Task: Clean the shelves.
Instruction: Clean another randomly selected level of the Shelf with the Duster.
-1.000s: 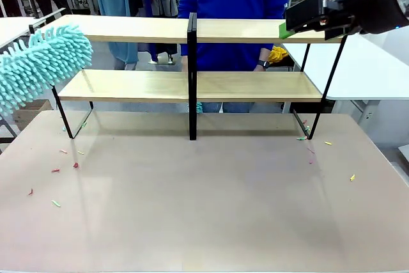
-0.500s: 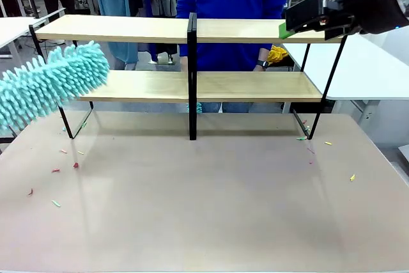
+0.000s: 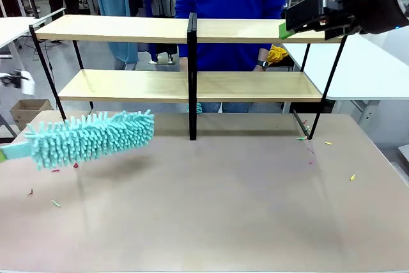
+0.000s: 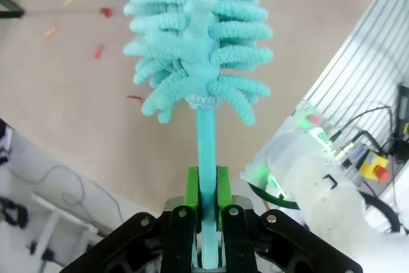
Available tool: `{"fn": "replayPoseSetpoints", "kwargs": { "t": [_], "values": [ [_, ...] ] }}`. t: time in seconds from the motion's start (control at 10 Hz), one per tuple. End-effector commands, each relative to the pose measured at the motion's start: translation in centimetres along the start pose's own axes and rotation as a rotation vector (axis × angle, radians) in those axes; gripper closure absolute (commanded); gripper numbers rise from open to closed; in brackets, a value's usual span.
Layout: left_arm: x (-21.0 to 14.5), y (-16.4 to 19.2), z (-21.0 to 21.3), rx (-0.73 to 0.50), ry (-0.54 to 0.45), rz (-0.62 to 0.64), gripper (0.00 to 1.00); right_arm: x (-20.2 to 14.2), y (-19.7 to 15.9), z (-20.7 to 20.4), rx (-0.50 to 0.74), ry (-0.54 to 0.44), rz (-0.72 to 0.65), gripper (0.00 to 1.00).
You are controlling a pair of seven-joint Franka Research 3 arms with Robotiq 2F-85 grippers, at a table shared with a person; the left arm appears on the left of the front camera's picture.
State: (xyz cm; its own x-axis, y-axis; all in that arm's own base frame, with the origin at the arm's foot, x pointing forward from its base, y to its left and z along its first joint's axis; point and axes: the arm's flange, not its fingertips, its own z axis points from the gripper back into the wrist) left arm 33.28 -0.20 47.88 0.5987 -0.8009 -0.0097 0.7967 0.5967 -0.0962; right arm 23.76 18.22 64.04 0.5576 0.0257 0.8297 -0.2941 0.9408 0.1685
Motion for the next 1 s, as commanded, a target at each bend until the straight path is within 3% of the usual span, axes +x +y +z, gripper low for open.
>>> {"fn": "replayPoseSetpoints", "kwargs": {
  "t": [0.0,0.2,0.7,0.9],
  "values": [
    [1.3,1.5,-1.9,0.002,0.101,0.173,0.88,0.0,0.0,0.0,-0.001,-0.003,-0.002,0.00],
    [1.7,2.1,-3.7,0.057,0.126,0.413,0.88,0.0,0.0,0.0,-0.001,-0.003,-0.002,0.00],
    [6.8,1.6,-4.6,0.006,0.034,0.564,0.88,0.0,0.0,0.0,-0.001,-0.003,-0.002,0.00],
    [7.7,1.6,-4.6,0.072,0.029,0.685,0.88,0.0,0.0,0.0,-0.001,-0.003,-0.002,0.00]
  ]
}}
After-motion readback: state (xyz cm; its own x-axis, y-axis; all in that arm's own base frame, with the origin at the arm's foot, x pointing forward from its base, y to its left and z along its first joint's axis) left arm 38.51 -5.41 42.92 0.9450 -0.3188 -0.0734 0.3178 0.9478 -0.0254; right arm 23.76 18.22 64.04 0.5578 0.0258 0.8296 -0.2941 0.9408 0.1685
